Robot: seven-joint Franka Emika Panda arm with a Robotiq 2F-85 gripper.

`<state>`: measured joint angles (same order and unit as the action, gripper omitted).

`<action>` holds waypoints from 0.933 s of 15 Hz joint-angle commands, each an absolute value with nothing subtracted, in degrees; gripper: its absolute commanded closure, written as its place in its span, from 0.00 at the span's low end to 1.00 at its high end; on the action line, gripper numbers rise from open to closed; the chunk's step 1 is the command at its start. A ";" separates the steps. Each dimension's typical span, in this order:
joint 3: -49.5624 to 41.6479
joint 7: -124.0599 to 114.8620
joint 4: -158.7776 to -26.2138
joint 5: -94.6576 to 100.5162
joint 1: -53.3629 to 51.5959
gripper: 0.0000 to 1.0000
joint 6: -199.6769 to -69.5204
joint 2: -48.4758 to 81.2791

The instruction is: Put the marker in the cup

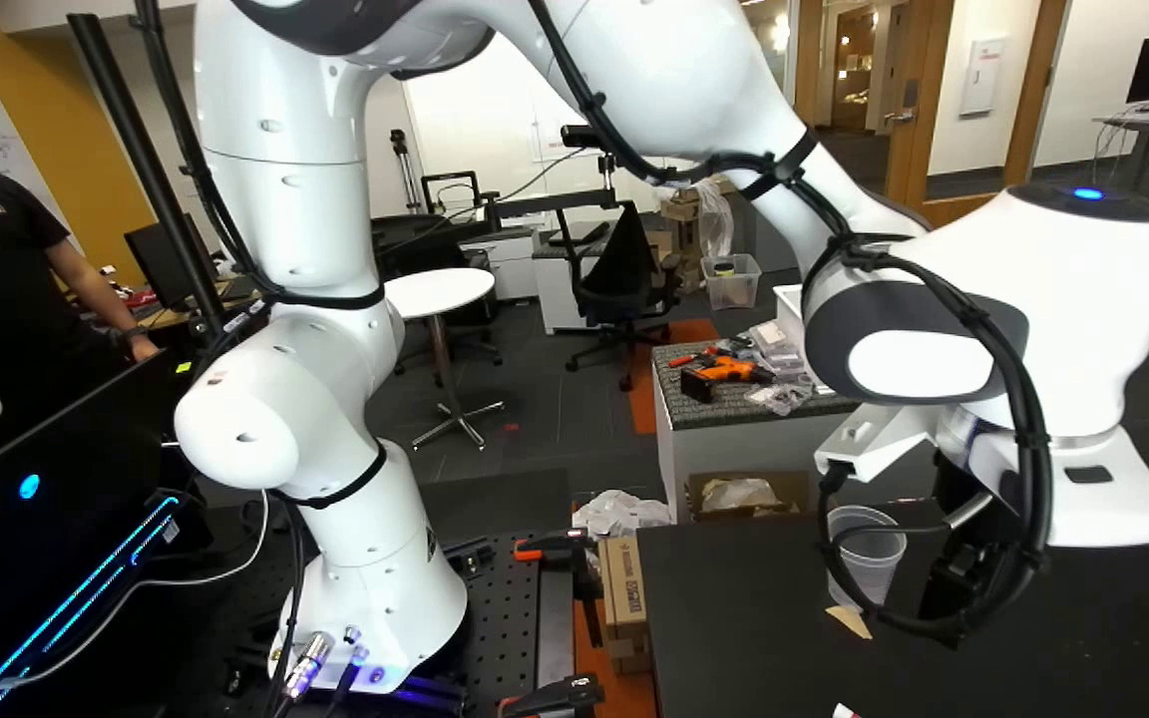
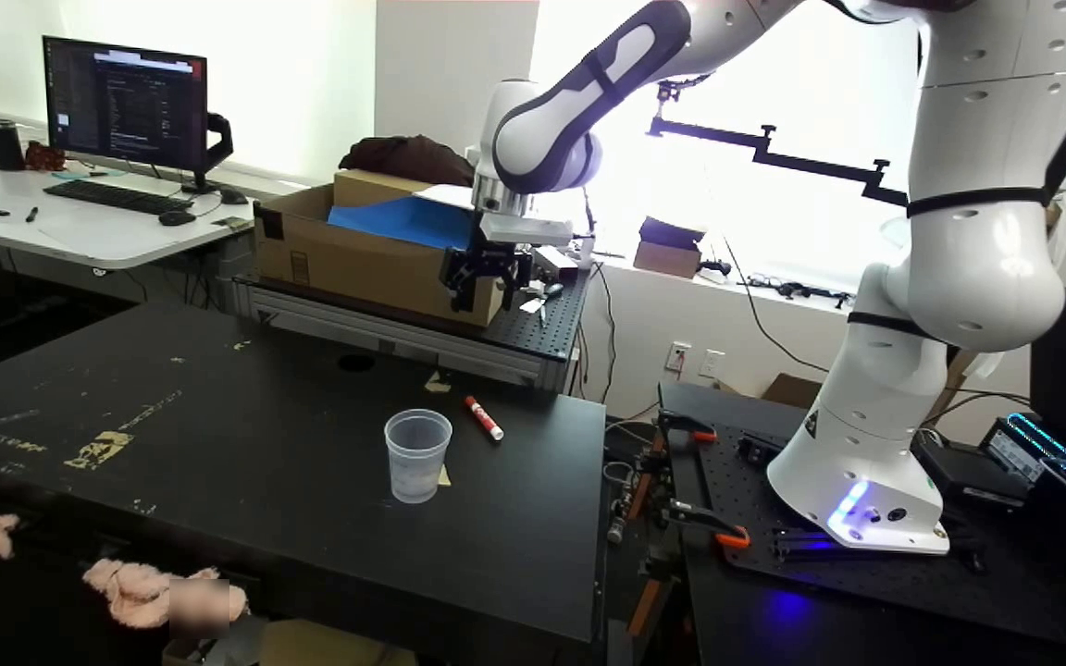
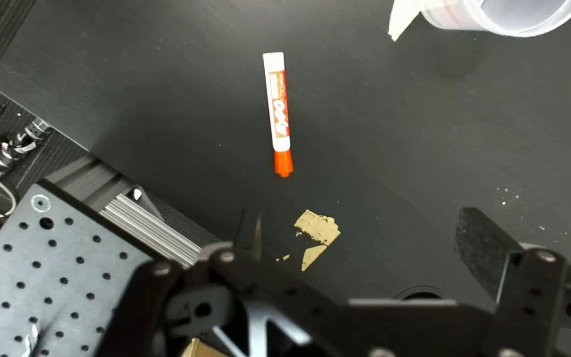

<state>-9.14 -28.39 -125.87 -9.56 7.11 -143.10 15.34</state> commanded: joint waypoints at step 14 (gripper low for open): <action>-11.19 -27.47 -122.37 -9.60 6.72 0.00 -142.12 22.64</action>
